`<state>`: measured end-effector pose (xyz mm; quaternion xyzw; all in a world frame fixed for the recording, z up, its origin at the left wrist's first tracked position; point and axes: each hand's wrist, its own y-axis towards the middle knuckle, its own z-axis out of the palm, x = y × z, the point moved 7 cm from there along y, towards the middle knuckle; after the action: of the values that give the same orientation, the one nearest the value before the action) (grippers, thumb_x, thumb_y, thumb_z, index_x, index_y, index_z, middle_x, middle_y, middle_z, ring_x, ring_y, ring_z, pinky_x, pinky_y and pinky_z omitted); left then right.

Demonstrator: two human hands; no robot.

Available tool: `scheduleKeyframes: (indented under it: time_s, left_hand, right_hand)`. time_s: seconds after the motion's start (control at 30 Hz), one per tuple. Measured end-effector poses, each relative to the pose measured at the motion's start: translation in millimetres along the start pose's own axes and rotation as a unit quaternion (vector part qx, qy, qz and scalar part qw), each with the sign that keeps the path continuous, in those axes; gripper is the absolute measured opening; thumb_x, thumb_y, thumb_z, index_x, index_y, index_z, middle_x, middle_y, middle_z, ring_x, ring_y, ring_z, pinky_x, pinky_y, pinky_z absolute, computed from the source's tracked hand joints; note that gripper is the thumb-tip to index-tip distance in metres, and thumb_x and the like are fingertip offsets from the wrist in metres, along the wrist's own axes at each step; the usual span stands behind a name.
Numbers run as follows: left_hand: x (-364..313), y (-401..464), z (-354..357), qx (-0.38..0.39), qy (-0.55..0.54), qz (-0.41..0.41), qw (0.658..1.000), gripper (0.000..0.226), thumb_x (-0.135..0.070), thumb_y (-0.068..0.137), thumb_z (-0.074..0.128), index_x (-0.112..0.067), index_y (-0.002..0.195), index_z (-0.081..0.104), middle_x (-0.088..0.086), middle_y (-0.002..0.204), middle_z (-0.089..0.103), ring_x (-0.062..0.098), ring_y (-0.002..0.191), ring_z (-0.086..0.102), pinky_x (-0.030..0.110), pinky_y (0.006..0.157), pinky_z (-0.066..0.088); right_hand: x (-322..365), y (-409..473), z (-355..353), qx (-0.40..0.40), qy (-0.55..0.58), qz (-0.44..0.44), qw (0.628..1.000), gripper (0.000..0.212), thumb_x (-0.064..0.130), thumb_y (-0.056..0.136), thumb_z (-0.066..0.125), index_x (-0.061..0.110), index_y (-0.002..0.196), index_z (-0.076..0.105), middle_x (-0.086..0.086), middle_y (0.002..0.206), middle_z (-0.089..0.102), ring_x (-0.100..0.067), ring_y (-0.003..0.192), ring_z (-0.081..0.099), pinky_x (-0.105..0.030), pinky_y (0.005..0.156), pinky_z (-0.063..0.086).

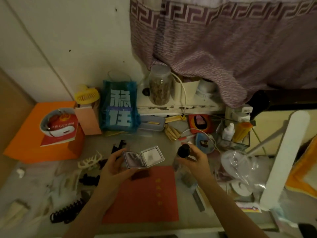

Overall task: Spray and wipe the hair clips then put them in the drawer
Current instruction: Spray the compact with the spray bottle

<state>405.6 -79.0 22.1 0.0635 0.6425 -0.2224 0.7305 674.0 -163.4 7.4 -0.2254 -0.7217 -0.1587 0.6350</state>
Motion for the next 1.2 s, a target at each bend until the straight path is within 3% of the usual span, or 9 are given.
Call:
scheduleKeyframes:
  time_s: [0.13,0.3,0.4,0.47,0.57,0.67,0.87,1.1,1.2]
  left_hand:
    - [24.2,-4.5,-1.2,0.009,0.021,-0.032,0.999,0.060,-0.022,0.064,0.083,-0.037,0.117,0.060,-0.004,0.121,0.065,0.021,0.106,0.066,0.035,0.076,0.058]
    - [42.8,-8.8,0.5,-0.008,0.054,-0.053,0.997,0.060,-0.021,0.060,0.086,-0.039,0.112,0.061,-0.006,0.116,0.068,0.019,0.100,0.069,0.037,0.076,0.059]
    - [52.0,-12.8,2.2,-0.014,0.044,-0.069,0.997,0.055,-0.013,0.062,0.079,-0.042,0.105,0.064,-0.010,0.111,0.069,0.016,0.097,0.069,0.031,0.071,0.059]
    - [56.7,-14.9,2.6,-0.021,0.038,-0.074,0.996,0.056,-0.003,0.065,0.076,-0.037,0.107,0.064,-0.007,0.110,0.070,0.018,0.099,0.069,0.038,0.075,0.059]
    - [63.6,-17.2,2.1,-0.028,0.041,-0.091,0.995,0.058,0.010,0.072,0.072,-0.023,0.118,0.058,-0.002,0.114,0.069,0.023,0.103,0.067,0.053,0.085,0.055]
    - [70.8,-18.6,-0.5,-0.033,0.029,-0.106,0.993,0.061,0.011,0.072,0.070,-0.018,0.122,0.055,0.001,0.117,0.068,0.026,0.104,0.067,0.057,0.086,0.053]
    - [76.6,-18.8,0.8,-0.024,0.036,-0.113,0.993,0.063,-0.007,0.063,0.076,-0.022,0.121,0.056,0.000,0.119,0.067,0.023,0.106,0.066,0.047,0.083,0.057]
    - [77.7,-14.3,2.2,-0.021,0.045,-0.104,0.993,0.059,0.004,0.069,0.073,-0.024,0.118,0.056,-0.009,0.114,0.069,0.015,0.103,0.067,0.032,0.081,0.058]
    - [78.1,-13.6,2.8,-0.020,0.035,-0.106,0.994,0.059,0.011,0.073,0.070,-0.021,0.121,0.055,-0.008,0.114,0.069,0.015,0.101,0.068,0.029,0.076,0.059]
  right_hand:
    - [-33.8,0.3,-0.8,-0.028,-0.031,0.023,0.999,0.037,-0.007,0.076,0.072,0.021,0.098,0.062,0.011,0.094,0.065,-0.001,0.088,0.062,-0.025,0.078,0.051]
    - [-61.1,-2.0,0.4,-0.034,-0.117,0.008,0.992,0.031,-0.006,0.074,0.075,0.007,0.100,0.067,-0.008,0.095,0.069,-0.021,0.089,0.065,-0.013,0.071,0.051]
    - [-70.6,-4.0,1.4,-0.031,-0.141,-0.003,0.990,0.035,-0.006,0.070,0.078,0.007,0.101,0.067,-0.015,0.098,0.068,-0.025,0.090,0.065,-0.030,0.081,0.053]
    - [-80.4,-7.5,1.2,-0.028,-0.127,0.020,0.991,0.039,-0.004,0.070,0.079,0.014,0.102,0.066,-0.008,0.096,0.069,-0.017,0.089,0.066,-0.029,0.083,0.054]
    - [-93.8,-14.2,2.1,-0.018,-0.108,0.061,0.992,0.045,-0.003,0.070,0.080,0.026,0.099,0.063,0.014,0.091,0.067,0.006,0.082,0.065,-0.011,0.079,0.051]
    - [-102.4,-18.9,2.7,-0.008,-0.116,0.058,0.992,0.043,-0.007,0.069,0.079,0.020,0.099,0.063,0.013,0.093,0.065,0.015,0.084,0.062,-0.004,0.075,0.047]
    - [-109.7,-22.5,2.7,0.000,-0.115,0.077,0.990,0.042,0.000,0.071,0.081,0.011,0.107,0.064,0.001,0.103,0.067,0.010,0.088,0.063,-0.007,0.077,0.048]
    - [-108.9,-23.4,2.4,-0.001,-0.118,0.077,0.990,0.051,0.001,0.073,0.080,0.007,0.120,0.060,-0.008,0.120,0.064,-0.017,0.107,0.062,-0.017,0.091,0.049]
    - [-107.7,-24.7,2.2,0.002,-0.113,0.084,0.990,0.061,0.003,0.073,0.080,0.004,0.129,0.055,-0.010,0.129,0.059,-0.017,0.113,0.059,-0.013,0.091,0.047]
